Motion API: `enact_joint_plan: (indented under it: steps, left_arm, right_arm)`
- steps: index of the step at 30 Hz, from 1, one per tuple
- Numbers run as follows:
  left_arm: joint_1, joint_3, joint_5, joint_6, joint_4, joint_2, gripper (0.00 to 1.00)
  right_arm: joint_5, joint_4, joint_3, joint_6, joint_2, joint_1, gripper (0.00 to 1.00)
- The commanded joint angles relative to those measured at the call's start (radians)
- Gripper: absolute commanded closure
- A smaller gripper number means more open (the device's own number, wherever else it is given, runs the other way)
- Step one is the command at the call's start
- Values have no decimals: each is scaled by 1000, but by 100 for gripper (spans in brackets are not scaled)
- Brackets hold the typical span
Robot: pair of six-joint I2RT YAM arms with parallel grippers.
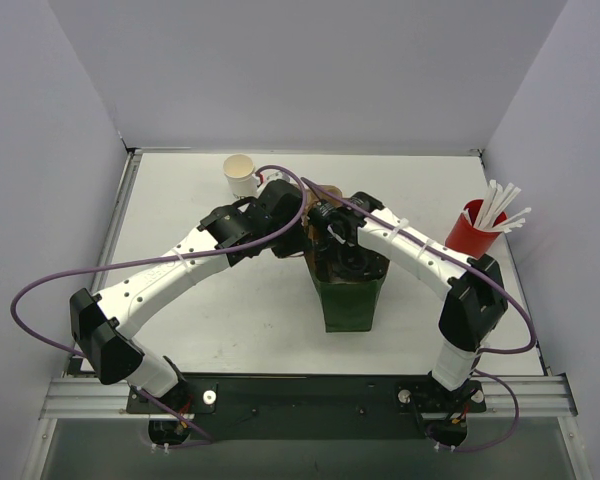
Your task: Pack the takeout coffee
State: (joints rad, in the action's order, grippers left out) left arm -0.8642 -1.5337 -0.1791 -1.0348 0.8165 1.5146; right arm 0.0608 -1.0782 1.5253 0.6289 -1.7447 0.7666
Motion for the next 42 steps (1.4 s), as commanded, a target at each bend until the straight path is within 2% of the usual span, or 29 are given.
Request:
enact_joint_plan:
  steps: [1,42]
  left_arm:
    - [-2,-12,-14,2,-16,-13,100]
    - [-6,-85,-26,16,10,24,100]
  right_arm:
    - [24,-65,55,18,36,3,2]
    - [54,-114,130,43,51,53,1]
